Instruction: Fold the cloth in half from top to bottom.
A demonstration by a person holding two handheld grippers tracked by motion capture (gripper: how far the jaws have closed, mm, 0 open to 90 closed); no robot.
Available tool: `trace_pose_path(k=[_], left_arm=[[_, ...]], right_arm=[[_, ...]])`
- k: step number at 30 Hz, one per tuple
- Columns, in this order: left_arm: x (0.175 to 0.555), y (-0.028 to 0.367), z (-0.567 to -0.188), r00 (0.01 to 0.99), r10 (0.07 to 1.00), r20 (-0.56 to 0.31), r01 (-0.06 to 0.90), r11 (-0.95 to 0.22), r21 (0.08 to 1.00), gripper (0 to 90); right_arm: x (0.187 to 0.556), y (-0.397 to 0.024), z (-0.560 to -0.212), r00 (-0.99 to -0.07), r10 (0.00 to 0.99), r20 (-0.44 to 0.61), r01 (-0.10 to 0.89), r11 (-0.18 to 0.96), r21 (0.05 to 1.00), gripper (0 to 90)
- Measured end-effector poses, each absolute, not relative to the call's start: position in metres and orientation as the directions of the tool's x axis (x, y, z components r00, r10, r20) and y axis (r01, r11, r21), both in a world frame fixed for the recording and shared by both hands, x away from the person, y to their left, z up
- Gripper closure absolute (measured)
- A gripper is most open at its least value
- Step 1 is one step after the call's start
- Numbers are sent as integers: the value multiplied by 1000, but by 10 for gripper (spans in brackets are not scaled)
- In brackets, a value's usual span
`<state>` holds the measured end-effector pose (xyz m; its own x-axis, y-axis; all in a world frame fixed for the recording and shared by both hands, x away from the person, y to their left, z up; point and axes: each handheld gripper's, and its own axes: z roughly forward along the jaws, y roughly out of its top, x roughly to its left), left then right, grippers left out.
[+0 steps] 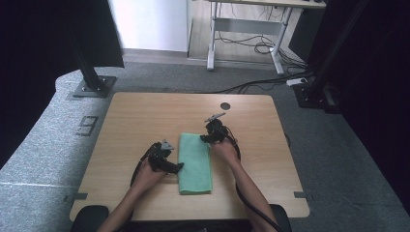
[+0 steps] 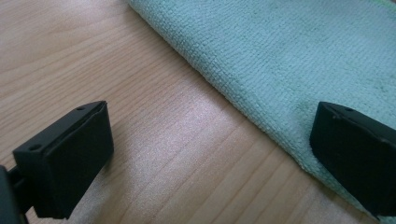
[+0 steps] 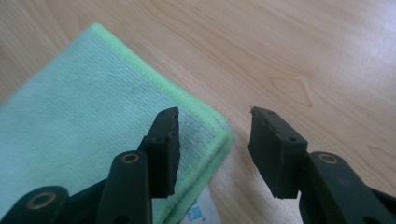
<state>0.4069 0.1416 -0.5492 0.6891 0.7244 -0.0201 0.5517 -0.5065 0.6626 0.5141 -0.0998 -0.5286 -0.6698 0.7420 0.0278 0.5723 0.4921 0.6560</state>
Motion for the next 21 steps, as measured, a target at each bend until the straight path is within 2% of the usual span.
trace_pose_path(k=[6,7,10,11,16,21], left_arm=[[407,142,-549,688,725,-20,553,-506,662,0],[407,142,-549,688,726,-20,553,-506,662,0],[407,141,-549,686,727,-20,554,-505,662,0],[407,141,-549,686,727,-20,554,-505,662,0],[406,141,-549,684,729,-20,555,-503,663,0],[406,141,-549,678,735,-19,558,-498,663,0]], right_arm=[[518,-103,-537,-675,736,46,573,484,662,520],[518,-103,-537,-678,734,45,571,487,661,558],[515,-103,-536,-688,722,74,579,486,655,750],[514,-103,-536,-692,717,84,583,486,652,785],[512,-101,-535,-691,719,79,583,490,648,838],[505,-99,-524,-712,701,42,541,509,670,847]])
